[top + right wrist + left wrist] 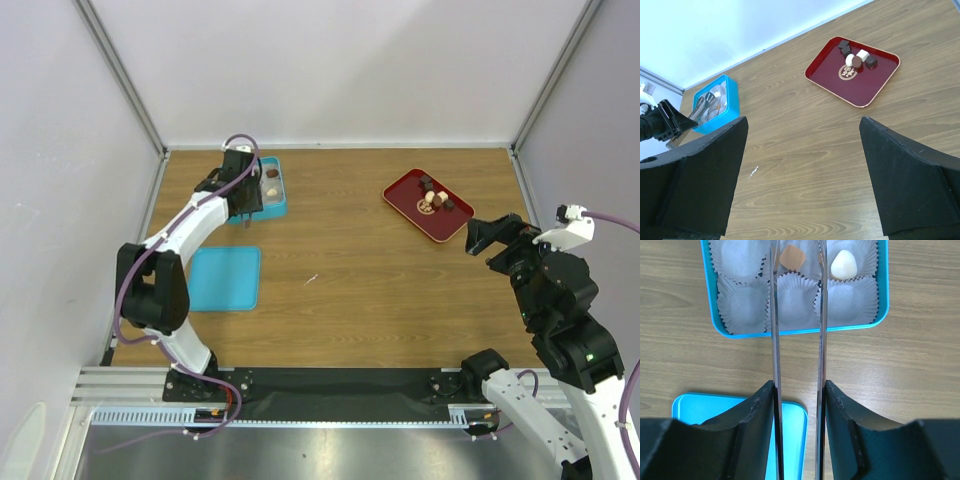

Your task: Pack the chocolate

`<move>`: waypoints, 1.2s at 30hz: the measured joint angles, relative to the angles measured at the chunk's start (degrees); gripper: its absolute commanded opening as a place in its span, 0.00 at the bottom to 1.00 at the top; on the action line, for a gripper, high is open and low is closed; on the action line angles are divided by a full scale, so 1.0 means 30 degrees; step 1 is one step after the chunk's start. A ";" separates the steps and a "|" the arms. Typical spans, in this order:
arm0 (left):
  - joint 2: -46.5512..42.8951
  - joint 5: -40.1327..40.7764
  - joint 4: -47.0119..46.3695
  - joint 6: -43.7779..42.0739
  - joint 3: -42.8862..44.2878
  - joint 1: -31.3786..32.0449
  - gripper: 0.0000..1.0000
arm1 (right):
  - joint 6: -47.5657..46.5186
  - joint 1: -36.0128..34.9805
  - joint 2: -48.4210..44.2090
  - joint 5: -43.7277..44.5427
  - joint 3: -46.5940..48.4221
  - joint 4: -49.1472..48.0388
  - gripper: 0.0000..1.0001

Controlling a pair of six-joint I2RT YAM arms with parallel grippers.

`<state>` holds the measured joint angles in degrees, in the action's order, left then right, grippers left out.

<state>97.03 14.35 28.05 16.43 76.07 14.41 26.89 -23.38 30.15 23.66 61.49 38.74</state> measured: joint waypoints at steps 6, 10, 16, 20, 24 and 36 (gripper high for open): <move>-0.1005 -0.0984 0.0503 -0.0335 0.0488 0.0168 0.47 | 0.0007 0.0000 0.0000 -0.0022 0.0007 0.0044 1.00; -0.2149 -0.1938 0.0532 -0.0707 0.1406 0.1319 0.47 | 0.0007 0.0000 0.0000 0.0007 0.0007 0.0204 1.00; -0.2339 -0.2667 -0.0182 -0.0954 0.2922 0.5457 0.47 | 0.0007 0.0000 0.0000 0.0175 0.0270 0.0539 0.99; -0.1268 -0.2878 -0.0459 -0.0991 0.4131 0.8131 0.47 | 0.0007 0.0000 0.0000 0.0313 0.0765 0.0787 0.99; 0.0386 -0.2849 -0.0852 -0.0984 0.5209 0.9748 0.46 | 0.0007 0.0000 0.0000 0.0466 0.1056 0.1035 0.99; 0.6397 -0.2288 -0.1253 -0.1202 0.8590 1.2502 0.47 | 0.0000 0.0000 0.0000 0.0685 0.1064 0.1341 0.99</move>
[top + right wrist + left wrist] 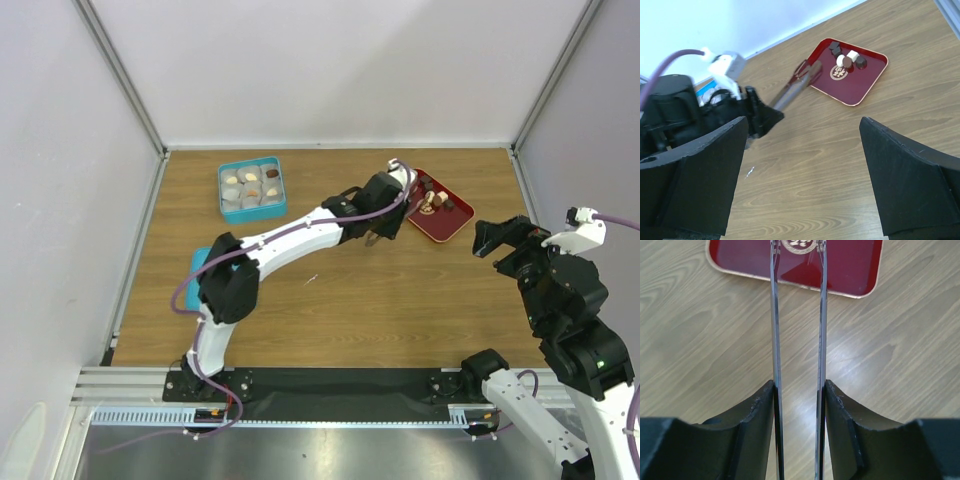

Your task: Pack the chocolate

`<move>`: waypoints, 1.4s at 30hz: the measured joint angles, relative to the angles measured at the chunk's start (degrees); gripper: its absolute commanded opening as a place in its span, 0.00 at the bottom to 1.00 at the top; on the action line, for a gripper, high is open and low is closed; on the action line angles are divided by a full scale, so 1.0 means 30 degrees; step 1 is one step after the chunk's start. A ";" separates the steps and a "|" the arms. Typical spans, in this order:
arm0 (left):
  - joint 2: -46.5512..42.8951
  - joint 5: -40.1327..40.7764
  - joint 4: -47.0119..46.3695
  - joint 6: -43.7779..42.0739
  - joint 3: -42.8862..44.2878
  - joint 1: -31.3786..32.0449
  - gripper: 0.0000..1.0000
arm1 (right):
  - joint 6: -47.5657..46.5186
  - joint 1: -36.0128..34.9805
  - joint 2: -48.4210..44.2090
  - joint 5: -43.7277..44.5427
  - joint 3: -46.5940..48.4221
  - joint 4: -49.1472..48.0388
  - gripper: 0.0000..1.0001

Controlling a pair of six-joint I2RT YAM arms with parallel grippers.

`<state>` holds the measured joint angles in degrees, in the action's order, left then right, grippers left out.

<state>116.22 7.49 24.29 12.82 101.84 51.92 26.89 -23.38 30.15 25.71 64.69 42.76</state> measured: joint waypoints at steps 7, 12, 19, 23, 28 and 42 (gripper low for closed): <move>0.2637 0.0182 -0.0459 -0.0270 0.2492 0.0357 0.49 | -0.0073 0.0000 0.0000 0.0138 0.0131 0.0044 1.00; 0.4080 0.0495 -0.0933 -0.0503 0.3526 0.0393 0.49 | -0.0219 0.0000 0.0029 0.0153 0.0131 0.0044 1.00; 0.5486 0.0525 -0.1617 -0.0867 0.3956 0.0517 0.49 | -0.0444 0.0000 0.0146 0.0306 0.0124 -0.0022 1.00; 0.5982 0.0495 -0.2004 -0.1005 0.4065 0.0743 0.49 | -0.0568 0.0000 0.0262 0.0335 0.0102 -0.0087 0.99; 0.6462 0.0466 -0.2178 -0.1151 0.4437 0.1107 0.49 | -0.0758 0.0000 0.0401 0.0452 0.0015 -0.0211 1.00; 0.7198 0.1326 -0.2433 -0.1290 0.5093 0.1209 0.49 | -0.1056 0.0000 0.0495 0.0736 -0.0058 -0.0379 1.00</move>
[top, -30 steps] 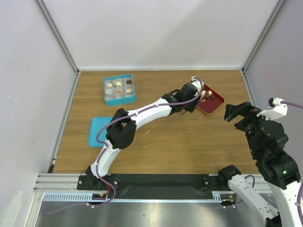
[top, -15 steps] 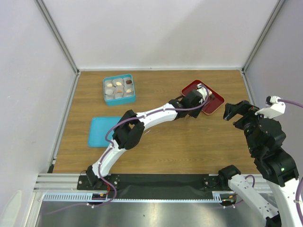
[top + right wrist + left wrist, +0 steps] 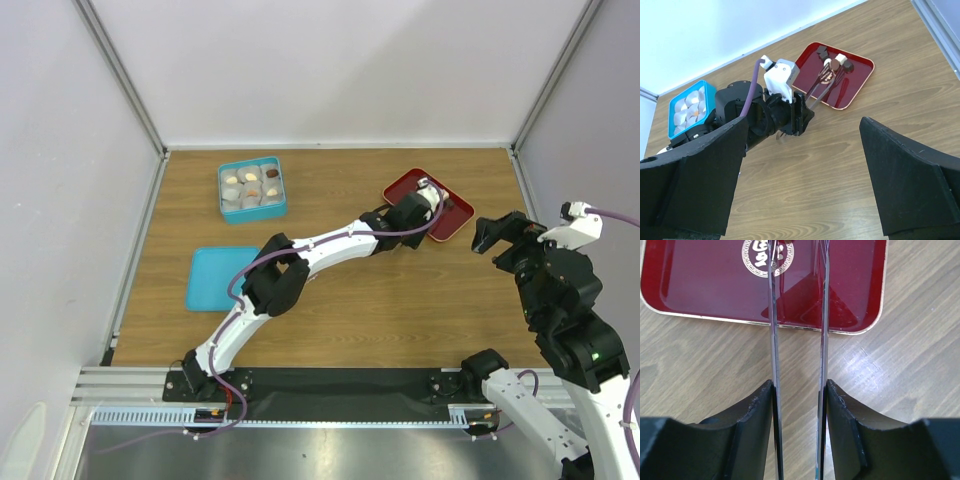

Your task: Pack the chocolate

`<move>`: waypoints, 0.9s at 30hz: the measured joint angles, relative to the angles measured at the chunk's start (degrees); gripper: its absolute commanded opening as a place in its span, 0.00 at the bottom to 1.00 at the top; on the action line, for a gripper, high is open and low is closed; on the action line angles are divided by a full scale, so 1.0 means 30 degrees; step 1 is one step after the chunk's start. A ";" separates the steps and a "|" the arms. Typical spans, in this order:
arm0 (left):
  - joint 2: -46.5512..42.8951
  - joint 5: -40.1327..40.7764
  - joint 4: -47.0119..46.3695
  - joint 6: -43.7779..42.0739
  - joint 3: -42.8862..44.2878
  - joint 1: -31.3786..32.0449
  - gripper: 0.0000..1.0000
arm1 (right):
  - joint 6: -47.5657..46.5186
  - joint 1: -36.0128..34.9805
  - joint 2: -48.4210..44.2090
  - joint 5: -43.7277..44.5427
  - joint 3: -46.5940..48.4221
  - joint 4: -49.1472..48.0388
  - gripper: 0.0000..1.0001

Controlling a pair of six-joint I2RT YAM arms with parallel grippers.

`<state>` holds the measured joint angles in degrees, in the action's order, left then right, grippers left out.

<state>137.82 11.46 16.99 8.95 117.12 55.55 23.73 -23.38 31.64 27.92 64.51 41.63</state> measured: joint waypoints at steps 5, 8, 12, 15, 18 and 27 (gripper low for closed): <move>0.0000 0.0364 -0.0335 0.0007 -0.0066 -0.0007 0.49 | -0.0087 0.0000 0.0058 0.0058 -0.0080 -0.0051 1.00; 0.0000 0.0692 -0.0437 0.0000 -0.0073 -0.0007 0.49 | -0.0109 0.0000 0.0058 0.0058 -0.0102 -0.0087 1.00; 0.0000 0.0882 -0.0488 -0.0015 -0.0073 -0.0007 0.49 | -0.0138 0.0000 0.0058 0.0058 -0.0102 -0.0117 1.00; 0.0000 0.0984 -0.0495 -0.0073 -0.0073 -0.0022 0.50 | -0.0153 0.0000 0.0058 0.0066 -0.0102 -0.0117 1.00; 0.0007 0.0984 -0.0488 -0.0146 -0.0036 -0.0036 0.49 | -0.0168 0.0000 0.0058 0.0102 -0.0102 -0.0117 1.00; 0.0364 0.0889 -0.0641 -0.0175 0.0226 -0.0080 0.50 | -0.0423 0.0000 0.0066 0.0262 -0.0153 -0.0138 1.00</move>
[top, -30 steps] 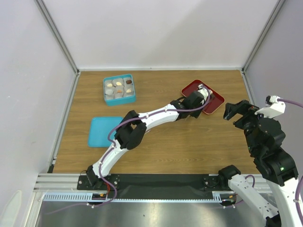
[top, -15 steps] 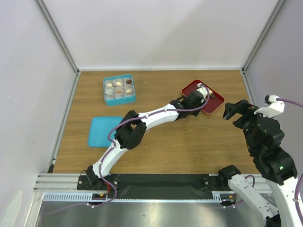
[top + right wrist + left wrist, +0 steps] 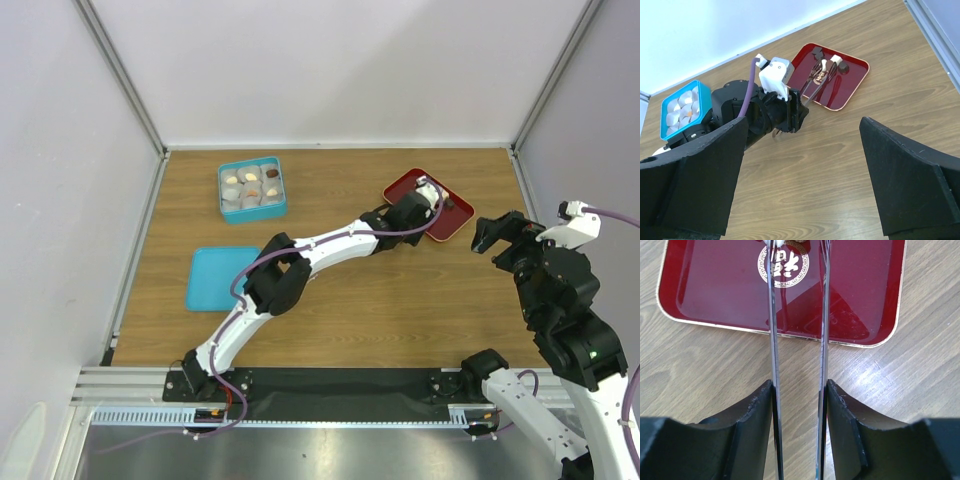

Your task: Pack the chocolate

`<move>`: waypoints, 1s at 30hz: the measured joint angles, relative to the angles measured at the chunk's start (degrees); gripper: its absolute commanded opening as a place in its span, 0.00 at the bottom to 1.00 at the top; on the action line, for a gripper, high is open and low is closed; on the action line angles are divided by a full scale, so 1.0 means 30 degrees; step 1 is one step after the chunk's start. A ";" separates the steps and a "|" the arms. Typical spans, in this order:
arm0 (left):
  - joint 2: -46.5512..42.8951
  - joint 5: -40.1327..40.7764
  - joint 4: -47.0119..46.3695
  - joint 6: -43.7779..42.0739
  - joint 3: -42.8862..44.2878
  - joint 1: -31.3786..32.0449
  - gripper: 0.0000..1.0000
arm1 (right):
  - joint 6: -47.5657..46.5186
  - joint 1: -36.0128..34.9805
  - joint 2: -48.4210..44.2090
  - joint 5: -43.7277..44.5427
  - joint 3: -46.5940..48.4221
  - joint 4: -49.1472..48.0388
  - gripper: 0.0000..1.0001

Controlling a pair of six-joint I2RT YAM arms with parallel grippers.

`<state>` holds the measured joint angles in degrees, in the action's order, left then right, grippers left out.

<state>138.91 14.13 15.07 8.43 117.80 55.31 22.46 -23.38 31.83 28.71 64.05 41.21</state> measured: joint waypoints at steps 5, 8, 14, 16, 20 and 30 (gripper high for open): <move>0.0430 -0.0117 0.0022 -0.0015 0.0437 -0.0007 0.50 | -0.0080 0.0000 0.0015 0.0087 -0.0080 -0.0160 1.00; 0.0670 -0.0117 0.0015 -0.0015 0.0685 -0.0066 0.49 | -0.0087 0.0000 0.0015 0.0124 -0.0102 -0.0270 1.00; 0.1115 -0.0168 0.0029 0.0007 0.1180 -0.0168 0.48 | -0.0087 0.0000 0.0015 0.0124 -0.0124 -0.0270 1.00; 0.1144 -0.0262 0.0036 0.0015 0.1180 -0.0219 0.46 | -0.0087 0.0000 0.0015 0.0138 -0.0138 -0.0270 1.00; 0.1151 -0.0350 -0.0087 0.0015 0.1107 -0.0255 0.46 | -0.0087 0.0000 0.0015 0.0131 -0.0146 -0.0277 1.00; 0.0925 -0.0765 -0.1158 -0.0015 -0.0954 -0.0248 0.48 | -0.0087 0.0000 0.0022 0.0124 -0.0240 -0.0408 1.00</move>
<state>141.69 11.84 11.60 8.38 114.93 54.57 22.20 -23.38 31.90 29.08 63.33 39.99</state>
